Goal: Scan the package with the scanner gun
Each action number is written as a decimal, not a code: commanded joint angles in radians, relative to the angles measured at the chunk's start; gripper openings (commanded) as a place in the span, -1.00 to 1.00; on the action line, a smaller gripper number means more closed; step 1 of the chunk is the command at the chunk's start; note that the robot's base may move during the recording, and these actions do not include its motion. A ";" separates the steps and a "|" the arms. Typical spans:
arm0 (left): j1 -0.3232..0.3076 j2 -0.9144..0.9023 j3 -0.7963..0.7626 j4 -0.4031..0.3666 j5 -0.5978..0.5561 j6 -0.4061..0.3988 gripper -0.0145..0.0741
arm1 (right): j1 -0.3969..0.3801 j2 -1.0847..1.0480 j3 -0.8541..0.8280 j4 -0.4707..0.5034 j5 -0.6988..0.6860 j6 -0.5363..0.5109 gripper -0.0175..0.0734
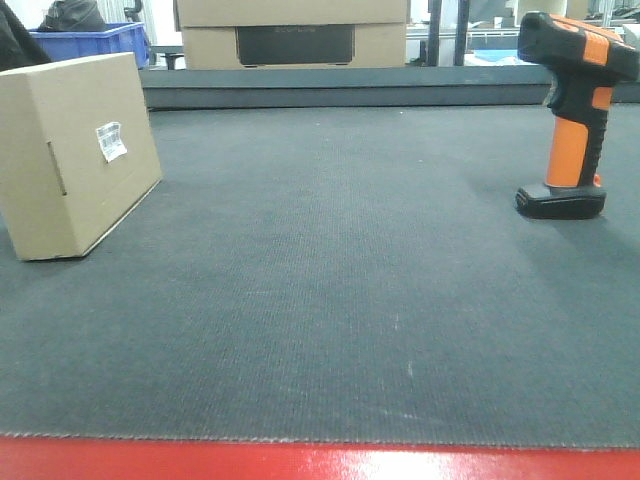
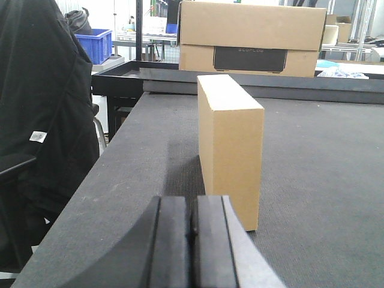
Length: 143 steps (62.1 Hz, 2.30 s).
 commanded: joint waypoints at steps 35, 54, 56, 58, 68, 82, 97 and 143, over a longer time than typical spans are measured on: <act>0.001 0.057 -0.145 -0.049 0.117 0.000 -0.92 | -0.003 -0.003 0.000 -0.002 -0.022 -0.003 -0.99; 0.001 0.549 -0.581 -0.049 0.420 0.007 -0.92 | -0.003 -0.003 0.000 -0.002 -0.022 -0.003 -0.99; 0.001 0.610 -0.626 -0.055 0.435 0.007 -0.92 | -0.003 -0.003 0.000 -0.002 -0.022 -0.003 -0.99; 0.001 0.656 -0.668 -0.057 0.435 0.007 -0.92 | -0.003 -0.003 0.000 -0.002 -0.022 -0.003 -0.99; 0.001 0.876 -0.822 -0.071 0.435 0.007 -0.92 | -0.003 -0.003 0.000 -0.002 -0.022 -0.003 -0.99; -0.015 1.141 -1.086 -0.069 0.563 0.007 -0.92 | -0.003 -0.003 0.000 -0.002 -0.022 -0.003 -0.99; -0.107 1.441 -1.434 -0.023 0.789 -0.022 -0.92 | -0.003 -0.003 0.000 -0.002 -0.022 -0.003 -0.99; -0.112 1.663 -1.629 0.053 0.885 -0.134 0.52 | -0.003 -0.003 0.000 -0.002 -0.022 -0.003 -0.99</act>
